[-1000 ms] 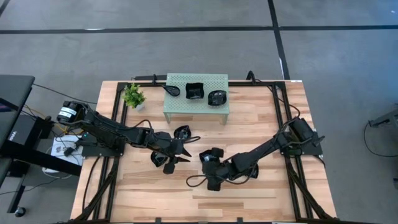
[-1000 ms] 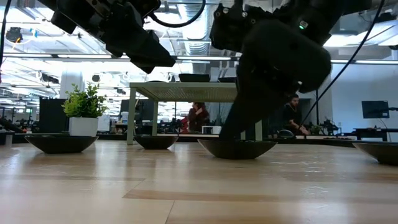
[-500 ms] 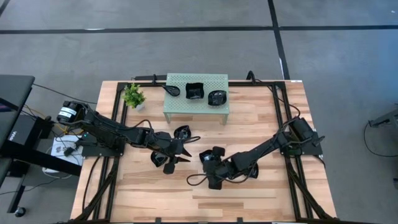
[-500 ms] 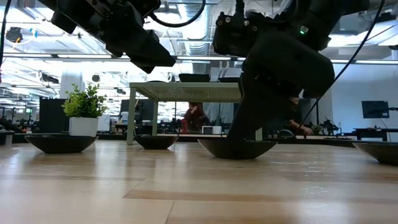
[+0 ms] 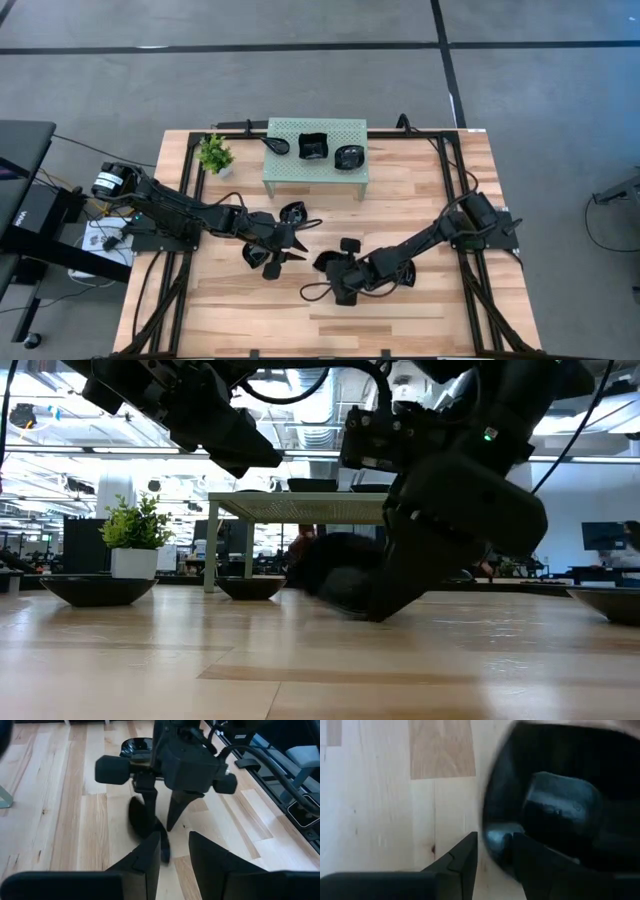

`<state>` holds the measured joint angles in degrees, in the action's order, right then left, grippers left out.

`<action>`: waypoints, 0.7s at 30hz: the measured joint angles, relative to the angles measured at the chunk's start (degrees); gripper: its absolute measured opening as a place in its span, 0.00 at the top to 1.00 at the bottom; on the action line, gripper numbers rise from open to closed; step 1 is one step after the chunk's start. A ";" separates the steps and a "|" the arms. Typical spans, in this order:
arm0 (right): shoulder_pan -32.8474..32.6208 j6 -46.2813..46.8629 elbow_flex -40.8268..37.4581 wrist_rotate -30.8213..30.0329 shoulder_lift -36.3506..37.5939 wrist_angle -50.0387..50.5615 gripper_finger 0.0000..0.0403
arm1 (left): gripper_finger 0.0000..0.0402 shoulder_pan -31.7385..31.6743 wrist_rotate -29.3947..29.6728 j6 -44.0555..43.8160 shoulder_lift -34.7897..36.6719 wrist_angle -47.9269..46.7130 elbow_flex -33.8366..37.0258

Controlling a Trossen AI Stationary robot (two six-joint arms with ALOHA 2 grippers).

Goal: Pick & Place Mini shaped plates
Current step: Stack the leaf shaped plate on top of the other leaf shaped plate on the shelf

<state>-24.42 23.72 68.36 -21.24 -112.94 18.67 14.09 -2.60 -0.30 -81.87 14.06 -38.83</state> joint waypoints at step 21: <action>1.28 -3.28 0.06 0.42 1.42 2.78 0.98 | 0.74 0.02 0.01 0.00 0.00 0.15 0.02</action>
<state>-23.14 20.44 68.42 -20.82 -111.51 21.46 14.11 -2.59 -0.30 -81.87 14.22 -38.81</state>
